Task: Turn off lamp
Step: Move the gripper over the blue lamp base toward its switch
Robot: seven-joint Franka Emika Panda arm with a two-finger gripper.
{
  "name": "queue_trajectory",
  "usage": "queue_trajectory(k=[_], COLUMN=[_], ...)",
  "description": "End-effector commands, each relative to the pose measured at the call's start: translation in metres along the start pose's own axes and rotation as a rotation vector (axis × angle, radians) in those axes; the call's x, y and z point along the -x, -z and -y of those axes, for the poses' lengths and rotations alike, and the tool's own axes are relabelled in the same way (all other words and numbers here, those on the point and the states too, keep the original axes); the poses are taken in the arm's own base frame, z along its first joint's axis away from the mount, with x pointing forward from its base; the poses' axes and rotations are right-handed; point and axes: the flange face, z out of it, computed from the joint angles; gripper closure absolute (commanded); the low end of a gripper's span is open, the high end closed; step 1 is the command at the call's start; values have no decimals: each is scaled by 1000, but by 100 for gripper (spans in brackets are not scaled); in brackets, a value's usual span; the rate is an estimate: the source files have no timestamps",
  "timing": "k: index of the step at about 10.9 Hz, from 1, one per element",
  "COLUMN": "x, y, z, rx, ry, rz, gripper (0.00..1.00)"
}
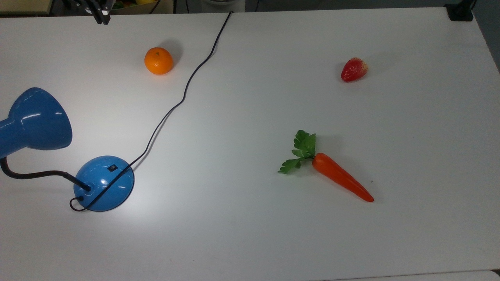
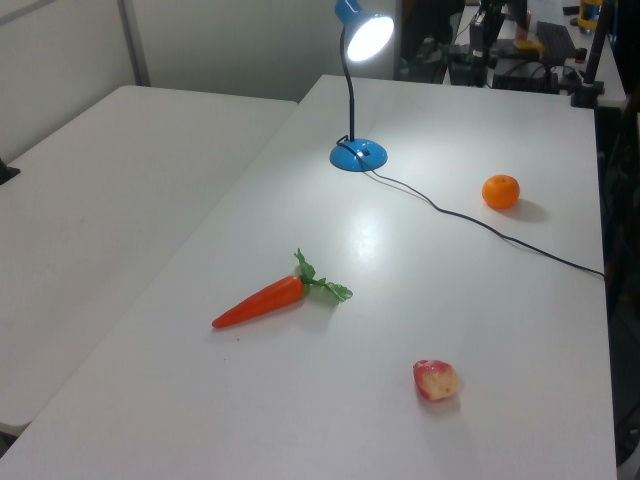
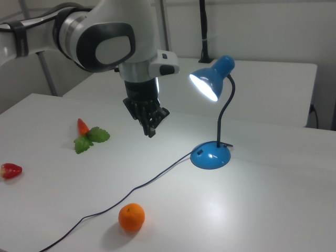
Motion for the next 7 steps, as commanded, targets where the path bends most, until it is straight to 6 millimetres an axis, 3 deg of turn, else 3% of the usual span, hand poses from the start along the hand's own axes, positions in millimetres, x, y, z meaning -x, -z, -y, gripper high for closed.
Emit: queue_trajectory(k=[1,7], x=[-10,-25], y=[-5,-20], z=[-3,-8], rx=[-9,-20], ry=[-71,-92], rz=[-67,-116], gripper=[86,88])
